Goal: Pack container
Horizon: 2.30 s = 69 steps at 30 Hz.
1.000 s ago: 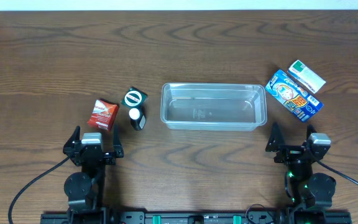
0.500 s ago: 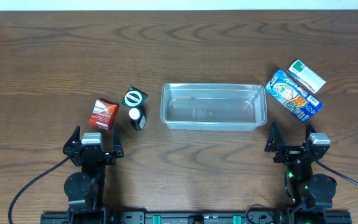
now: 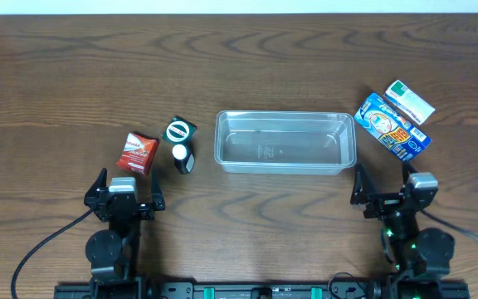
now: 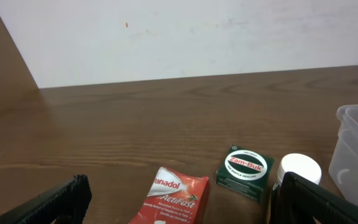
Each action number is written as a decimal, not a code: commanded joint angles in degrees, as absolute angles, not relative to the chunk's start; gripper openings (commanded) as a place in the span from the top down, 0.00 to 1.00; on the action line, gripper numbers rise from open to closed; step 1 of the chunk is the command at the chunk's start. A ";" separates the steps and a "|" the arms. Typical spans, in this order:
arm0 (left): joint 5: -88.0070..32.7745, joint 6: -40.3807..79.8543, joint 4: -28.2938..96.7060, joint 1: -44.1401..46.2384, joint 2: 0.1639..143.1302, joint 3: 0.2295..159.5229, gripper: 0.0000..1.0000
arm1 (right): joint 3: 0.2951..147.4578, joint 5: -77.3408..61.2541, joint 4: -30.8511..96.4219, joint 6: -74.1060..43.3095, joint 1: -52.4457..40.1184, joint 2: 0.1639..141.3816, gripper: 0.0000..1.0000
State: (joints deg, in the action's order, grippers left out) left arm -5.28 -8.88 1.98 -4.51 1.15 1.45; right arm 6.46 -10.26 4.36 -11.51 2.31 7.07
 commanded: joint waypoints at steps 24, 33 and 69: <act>-6.66 -9.41 3.40 -4.80 1.34 0.23 0.02 | 85.21 -13.39 50.76 5.02 14.96 78.00 0.01; -6.66 -9.41 3.40 -4.80 1.34 0.23 0.02 | 84.99 -14.09 50.85 12.64 15.51 89.19 0.01; -6.68 -9.39 3.40 -4.80 1.34 0.23 0.02 | 85.08 -13.26 56.75 17.91 14.33 110.37 0.91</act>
